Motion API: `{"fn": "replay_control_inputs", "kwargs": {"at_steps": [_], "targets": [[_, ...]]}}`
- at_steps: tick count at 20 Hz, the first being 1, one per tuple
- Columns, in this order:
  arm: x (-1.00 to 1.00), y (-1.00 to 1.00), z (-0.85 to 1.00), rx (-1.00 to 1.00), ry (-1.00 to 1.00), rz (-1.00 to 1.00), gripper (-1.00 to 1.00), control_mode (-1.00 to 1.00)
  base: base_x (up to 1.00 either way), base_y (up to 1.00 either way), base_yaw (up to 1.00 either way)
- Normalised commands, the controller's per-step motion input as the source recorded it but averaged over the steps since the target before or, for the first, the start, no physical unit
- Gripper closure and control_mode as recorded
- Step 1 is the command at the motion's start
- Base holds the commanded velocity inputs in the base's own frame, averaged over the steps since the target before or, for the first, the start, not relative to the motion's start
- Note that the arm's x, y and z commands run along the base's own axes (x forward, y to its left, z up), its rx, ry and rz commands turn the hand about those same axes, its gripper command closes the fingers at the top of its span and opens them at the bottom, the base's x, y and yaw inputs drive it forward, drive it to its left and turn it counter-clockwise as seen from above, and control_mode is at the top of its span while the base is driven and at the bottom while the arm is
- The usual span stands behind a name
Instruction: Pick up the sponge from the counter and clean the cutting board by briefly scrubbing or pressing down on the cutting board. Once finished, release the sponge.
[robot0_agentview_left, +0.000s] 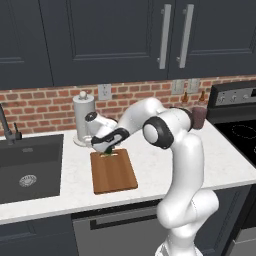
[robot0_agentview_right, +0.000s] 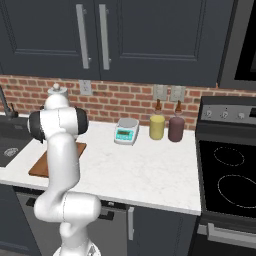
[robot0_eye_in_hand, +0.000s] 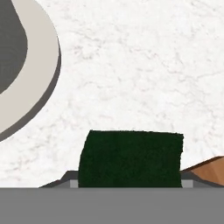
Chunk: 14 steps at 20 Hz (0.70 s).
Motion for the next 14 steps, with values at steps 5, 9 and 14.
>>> {"fn": "replay_control_inputs", "kwargs": {"at_steps": [5,9,14], "targets": [[-0.26,0.02,-0.31,0.0,-0.14,0.0,1.0,-1.0,0.0,0.0,0.0],[-0.46,0.0,-0.15,0.0,-0.14,0.0,1.0,-1.0,0.0,0.0,0.0],[-0.5,0.0,-0.15,0.0,-0.14,0.0,1.0,-1.0,0.0,0.0,0.0]]}}
